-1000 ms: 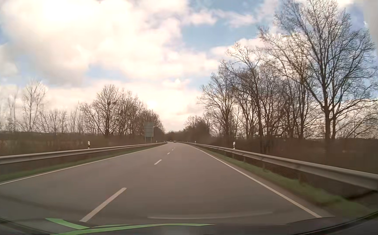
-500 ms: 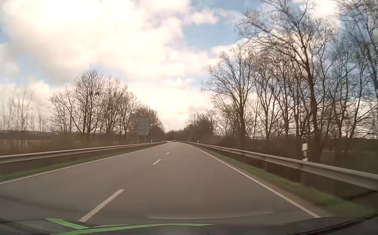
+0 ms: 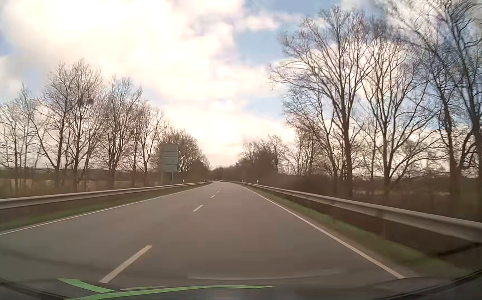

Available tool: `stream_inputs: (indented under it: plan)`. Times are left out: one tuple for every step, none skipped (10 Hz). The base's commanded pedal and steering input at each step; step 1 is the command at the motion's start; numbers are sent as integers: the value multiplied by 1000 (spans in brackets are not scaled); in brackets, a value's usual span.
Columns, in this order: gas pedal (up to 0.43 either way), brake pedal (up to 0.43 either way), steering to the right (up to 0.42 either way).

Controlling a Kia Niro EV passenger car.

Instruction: Follow the waypoints while adhering to traffic rules and regulations

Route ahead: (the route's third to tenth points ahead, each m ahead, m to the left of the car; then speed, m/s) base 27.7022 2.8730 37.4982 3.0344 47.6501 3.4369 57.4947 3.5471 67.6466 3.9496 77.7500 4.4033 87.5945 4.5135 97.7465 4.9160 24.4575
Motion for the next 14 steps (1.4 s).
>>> stream_inputs:
  plan:
    - [248,0,-1]
    - [248,0,-1]
    - [248,0,-1]
    - [248,0,-1]
    - [248,0,-1]
    - [248,0,-1]
    - [248,0,-2]
    - [248,0,-2]
    - [248,0,-2]
    - [248,0,-2]
    - [248,0,-2]
    - [248,0,-2]
    - [248,0,-2]
    - [248,0,-2]
